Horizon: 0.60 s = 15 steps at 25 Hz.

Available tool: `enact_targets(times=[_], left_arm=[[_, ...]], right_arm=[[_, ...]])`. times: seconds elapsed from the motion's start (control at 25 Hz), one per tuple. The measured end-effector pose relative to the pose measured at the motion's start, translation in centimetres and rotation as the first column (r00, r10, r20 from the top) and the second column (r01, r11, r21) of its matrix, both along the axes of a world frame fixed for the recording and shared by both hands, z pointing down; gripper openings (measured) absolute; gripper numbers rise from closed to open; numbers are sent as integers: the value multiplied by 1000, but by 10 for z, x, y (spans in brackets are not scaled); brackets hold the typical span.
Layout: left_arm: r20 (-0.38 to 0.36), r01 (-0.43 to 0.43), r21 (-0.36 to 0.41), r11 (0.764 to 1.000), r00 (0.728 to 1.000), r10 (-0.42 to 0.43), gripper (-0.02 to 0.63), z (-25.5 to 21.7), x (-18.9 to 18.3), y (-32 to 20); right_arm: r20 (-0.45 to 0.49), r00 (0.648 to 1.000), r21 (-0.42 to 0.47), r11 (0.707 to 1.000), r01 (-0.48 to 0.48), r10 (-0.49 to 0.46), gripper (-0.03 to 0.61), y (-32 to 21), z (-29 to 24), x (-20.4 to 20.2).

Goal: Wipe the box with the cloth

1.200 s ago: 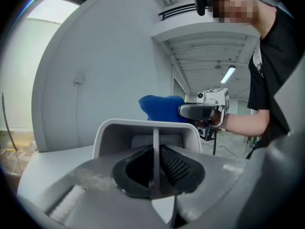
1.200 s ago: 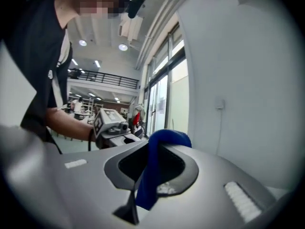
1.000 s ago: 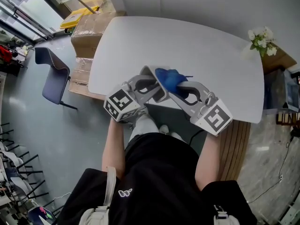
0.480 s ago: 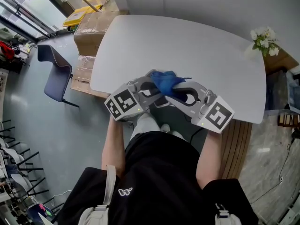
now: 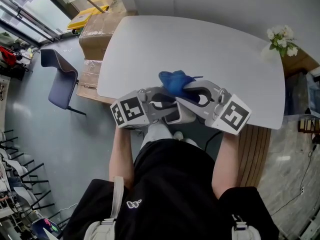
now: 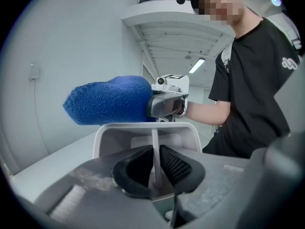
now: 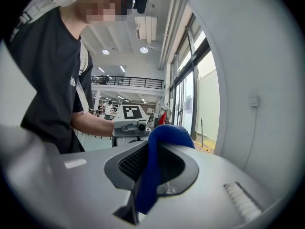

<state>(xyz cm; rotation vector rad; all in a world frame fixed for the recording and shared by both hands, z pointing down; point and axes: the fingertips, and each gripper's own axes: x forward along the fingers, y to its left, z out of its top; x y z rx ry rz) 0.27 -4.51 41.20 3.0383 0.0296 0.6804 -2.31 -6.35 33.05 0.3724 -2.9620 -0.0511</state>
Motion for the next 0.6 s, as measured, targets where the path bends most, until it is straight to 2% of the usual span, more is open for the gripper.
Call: enact_targets(times=[0.2,0.4,0.6], left_arm=[[-44,-68,-28,997,997,67,52,-11,0,18],[-133,-139,-38,990,982,133,51,-27,3,34],[-260,-131,-99,987,960,101,49,-52,6,41]], right_arm=[[20,1000,-15,1000,21,-21,54,-3,-7,1],[75,996,-42,998,56,-52,54,-11,-11,12],[191,981,-70,996,51,-37,54,-21,-12,26]])
